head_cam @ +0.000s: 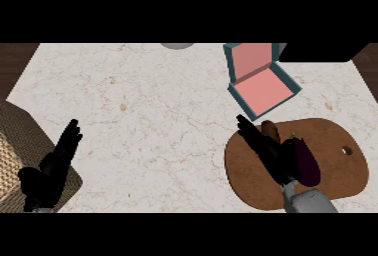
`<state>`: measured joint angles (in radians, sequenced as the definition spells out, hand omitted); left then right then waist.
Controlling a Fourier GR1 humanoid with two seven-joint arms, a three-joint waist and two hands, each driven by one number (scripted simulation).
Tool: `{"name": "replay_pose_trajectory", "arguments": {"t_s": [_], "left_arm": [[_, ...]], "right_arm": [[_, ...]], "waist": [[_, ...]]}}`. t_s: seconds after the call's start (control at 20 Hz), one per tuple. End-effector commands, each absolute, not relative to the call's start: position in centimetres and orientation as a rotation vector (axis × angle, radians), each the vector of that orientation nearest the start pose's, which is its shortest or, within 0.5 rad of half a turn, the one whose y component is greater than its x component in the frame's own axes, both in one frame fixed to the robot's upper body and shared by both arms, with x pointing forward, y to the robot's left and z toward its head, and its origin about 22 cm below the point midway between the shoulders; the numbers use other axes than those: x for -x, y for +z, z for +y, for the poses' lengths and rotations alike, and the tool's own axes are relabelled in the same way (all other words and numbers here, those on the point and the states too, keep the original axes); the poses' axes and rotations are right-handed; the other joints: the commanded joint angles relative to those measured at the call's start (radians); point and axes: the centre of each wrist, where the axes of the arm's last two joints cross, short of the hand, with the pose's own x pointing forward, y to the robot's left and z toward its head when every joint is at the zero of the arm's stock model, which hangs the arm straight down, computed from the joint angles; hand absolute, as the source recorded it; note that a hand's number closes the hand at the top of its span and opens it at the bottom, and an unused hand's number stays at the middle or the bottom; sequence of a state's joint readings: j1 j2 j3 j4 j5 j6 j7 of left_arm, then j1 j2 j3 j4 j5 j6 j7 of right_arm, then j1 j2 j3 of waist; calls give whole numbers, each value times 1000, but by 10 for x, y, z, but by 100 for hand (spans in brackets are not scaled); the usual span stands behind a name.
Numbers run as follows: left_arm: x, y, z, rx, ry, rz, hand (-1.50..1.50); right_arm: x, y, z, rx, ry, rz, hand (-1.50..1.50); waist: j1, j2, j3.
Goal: Pick the eggplant from the cutting board and place it in the cardboard box
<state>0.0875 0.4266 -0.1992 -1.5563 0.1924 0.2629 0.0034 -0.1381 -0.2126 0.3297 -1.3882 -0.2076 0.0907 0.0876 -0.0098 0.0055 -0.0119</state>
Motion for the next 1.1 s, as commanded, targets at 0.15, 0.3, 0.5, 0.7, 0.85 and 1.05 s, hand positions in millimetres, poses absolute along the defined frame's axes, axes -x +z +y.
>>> {"name": "replay_pose_trajectory", "arguments": {"t_s": [0.15, 0.3, 0.5, 0.7, 0.85, 1.05], "left_arm": [[-233, 25, 353, -560, -164, -1436, 0], [-231, 17, 344, -562, -198, -1401, 0], [-244, 23, 361, -669, -165, -1374, 0], [-255, 30, 357, -654, -195, -1365, 0], [-262, 26, 353, -628, -220, -1382, 0], [-267, 17, 340, -635, -219, -1379, 0]], "right_arm": [[-274, 17, -297, -259, 401, -1409, -150], [-300, 89, -299, 36, 956, -1479, -150], [-254, 31, -388, 27, 920, -1421, -150], [-242, 0, -428, -160, 611, -1596, -150], [-250, -4, -442, -186, 734, -1643, -150], [-269, 41, -468, 8, 994, -1611, -150]], "waist": [[0, -4, 13], [43, -48, -13], [-14, 4, 17], [6, 5, 18], [19, 3, 15], [28, 4, 15]]}}
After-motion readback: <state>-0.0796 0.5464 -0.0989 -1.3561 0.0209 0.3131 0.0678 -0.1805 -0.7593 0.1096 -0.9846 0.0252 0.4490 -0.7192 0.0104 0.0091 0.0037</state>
